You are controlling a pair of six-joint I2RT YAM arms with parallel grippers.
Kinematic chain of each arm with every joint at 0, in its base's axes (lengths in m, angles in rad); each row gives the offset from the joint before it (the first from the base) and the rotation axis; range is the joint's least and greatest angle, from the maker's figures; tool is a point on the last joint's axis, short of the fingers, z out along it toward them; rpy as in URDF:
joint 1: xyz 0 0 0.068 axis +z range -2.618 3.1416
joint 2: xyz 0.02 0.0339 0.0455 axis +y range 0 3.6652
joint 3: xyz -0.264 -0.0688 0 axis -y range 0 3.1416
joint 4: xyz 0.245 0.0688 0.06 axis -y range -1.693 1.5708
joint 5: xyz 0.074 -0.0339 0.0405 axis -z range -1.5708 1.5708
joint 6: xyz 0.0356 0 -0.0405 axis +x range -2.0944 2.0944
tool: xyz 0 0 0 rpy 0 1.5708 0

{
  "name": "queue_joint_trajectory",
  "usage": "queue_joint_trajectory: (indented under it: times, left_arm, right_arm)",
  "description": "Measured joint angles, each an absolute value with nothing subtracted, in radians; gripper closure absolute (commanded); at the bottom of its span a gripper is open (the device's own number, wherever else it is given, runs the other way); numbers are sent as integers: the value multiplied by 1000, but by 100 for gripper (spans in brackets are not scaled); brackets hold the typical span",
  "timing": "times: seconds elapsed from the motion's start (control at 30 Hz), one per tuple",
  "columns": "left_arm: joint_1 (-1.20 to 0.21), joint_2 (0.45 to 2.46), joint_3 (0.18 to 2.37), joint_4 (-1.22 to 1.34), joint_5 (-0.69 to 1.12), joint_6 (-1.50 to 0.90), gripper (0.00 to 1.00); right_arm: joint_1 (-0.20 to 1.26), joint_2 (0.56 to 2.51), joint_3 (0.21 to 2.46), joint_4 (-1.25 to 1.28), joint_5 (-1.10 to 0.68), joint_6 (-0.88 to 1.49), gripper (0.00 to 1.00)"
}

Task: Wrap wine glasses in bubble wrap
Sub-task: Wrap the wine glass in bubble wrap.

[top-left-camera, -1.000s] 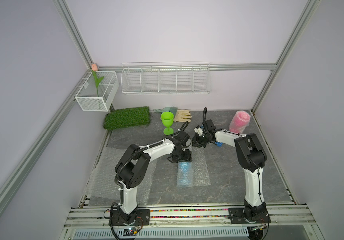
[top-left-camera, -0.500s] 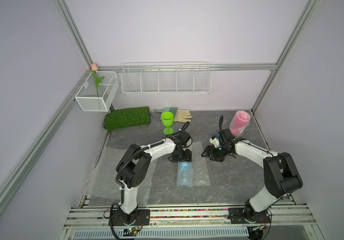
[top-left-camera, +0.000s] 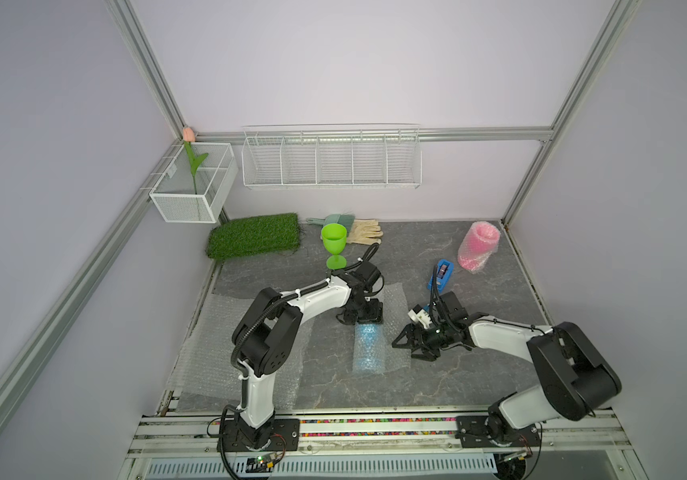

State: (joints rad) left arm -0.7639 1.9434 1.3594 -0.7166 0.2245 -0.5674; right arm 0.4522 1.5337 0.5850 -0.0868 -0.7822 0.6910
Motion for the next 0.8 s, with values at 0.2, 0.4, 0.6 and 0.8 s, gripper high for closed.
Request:
queue_joint_trajectory:
  times: [0.2,0.4,0.6,0.8]
  left_arm:
    - [-764,1943,1360,-717,225,-567,40]
    - [-764,1943,1360,-717,224,-567,40]
    - [-764,1944,1360,-717,224,-567,40]
    - [-764,1944,1361,-717,224,-567,42]
  right_arm:
    - [449,1581,578,73,-788,787,38]
    - [405,1581,594,134,-785,808,43]
    - [403,1574,602,75,-782,768,51]
    - [417,1518,602,-84,-748,704,73]
